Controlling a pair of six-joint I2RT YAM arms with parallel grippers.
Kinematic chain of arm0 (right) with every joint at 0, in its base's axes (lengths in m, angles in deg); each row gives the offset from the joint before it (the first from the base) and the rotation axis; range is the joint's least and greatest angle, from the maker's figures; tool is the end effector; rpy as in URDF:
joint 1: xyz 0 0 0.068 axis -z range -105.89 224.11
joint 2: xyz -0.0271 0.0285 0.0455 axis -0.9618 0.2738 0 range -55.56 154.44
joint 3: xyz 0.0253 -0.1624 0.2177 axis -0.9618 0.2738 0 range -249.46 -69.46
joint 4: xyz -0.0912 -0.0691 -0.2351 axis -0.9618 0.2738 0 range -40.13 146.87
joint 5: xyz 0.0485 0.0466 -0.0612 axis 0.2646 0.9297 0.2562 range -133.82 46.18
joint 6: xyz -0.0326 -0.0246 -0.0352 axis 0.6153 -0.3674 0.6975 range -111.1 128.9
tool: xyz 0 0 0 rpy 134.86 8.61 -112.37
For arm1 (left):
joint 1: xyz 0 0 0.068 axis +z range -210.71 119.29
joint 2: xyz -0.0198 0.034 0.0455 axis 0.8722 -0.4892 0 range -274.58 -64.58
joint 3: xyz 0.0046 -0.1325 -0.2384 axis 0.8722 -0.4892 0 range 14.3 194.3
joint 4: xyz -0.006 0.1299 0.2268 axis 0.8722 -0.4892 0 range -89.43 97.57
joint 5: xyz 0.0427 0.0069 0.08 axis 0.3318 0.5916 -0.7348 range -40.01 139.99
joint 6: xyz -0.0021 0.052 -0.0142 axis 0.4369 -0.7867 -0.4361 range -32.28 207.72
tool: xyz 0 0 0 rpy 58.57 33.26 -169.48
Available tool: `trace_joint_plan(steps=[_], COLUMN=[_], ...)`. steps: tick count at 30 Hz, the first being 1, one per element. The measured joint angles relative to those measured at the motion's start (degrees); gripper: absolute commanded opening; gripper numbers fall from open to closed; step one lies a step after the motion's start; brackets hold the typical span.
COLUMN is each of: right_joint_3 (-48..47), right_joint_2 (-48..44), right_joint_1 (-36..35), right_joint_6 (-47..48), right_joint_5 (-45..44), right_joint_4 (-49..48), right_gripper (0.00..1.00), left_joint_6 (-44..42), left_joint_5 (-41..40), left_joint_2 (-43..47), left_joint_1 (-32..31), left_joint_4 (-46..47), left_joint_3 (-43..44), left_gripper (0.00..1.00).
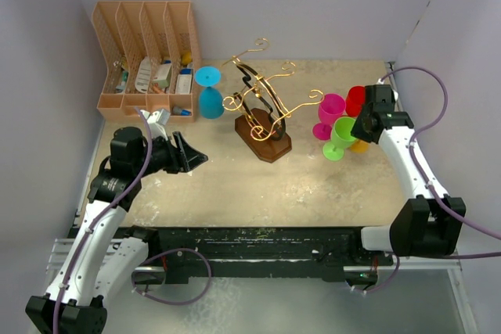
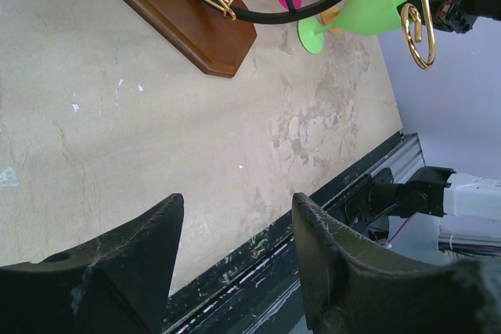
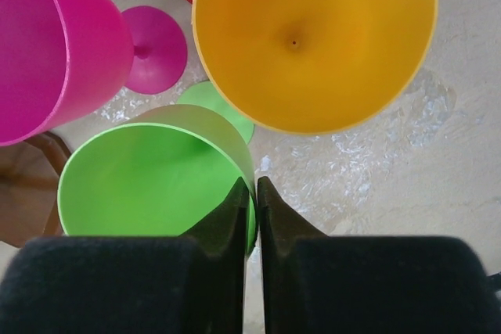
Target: Take the wine glass off the wine glass rack
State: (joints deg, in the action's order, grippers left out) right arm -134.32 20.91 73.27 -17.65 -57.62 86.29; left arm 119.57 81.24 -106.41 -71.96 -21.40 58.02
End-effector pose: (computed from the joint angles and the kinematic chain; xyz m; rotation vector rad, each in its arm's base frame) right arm 0.2830 -0.0044 0.2989 0.6359 2.2918 -0.0637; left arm 0.1525 -0.0492 0.3101 -0.0219 2.1251 -1.0157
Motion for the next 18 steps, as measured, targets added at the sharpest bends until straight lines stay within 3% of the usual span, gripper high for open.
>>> trace_joint_plan(steps=[3, 10, 14, 16, 18], right_joint_3=[0.00, -0.90, -4.96, -8.98, -14.69], right_joint_2=[0.09, -0.28, -4.31, -7.58, -9.79], right_joint_1=[0.00, 0.00, 0.00, 0.07, 0.09], right_joint_6=[-0.28, -0.50, -0.02, 0.28, 0.39], right_joint_5=[-0.04, -0.24, 1.38, 5.40, 10.78], right_joint_4=[-0.57, 0.92, 3.80, 4.68, 5.03], right_gripper=[0.43, 0.56, 0.75, 0.75, 0.67], left_joint_6=[0.00, 0.00, 0.00, 0.00, 0.02], left_joint_5=[0.00, -0.02, -0.02, -0.02, -0.15], left_joint_2=[-0.04, -0.46, -0.76, -0.87, -0.96], left_joint_1=[0.00, 0.00, 0.00, 0.00, 0.00], left_joint_4=[-0.02, -0.02, -0.02, -0.02, -0.02], left_joint_3=[0.00, 0.00, 0.00, 0.00, 0.00], left_gripper=[0.61, 0.61, 0.61, 0.61, 0.61])
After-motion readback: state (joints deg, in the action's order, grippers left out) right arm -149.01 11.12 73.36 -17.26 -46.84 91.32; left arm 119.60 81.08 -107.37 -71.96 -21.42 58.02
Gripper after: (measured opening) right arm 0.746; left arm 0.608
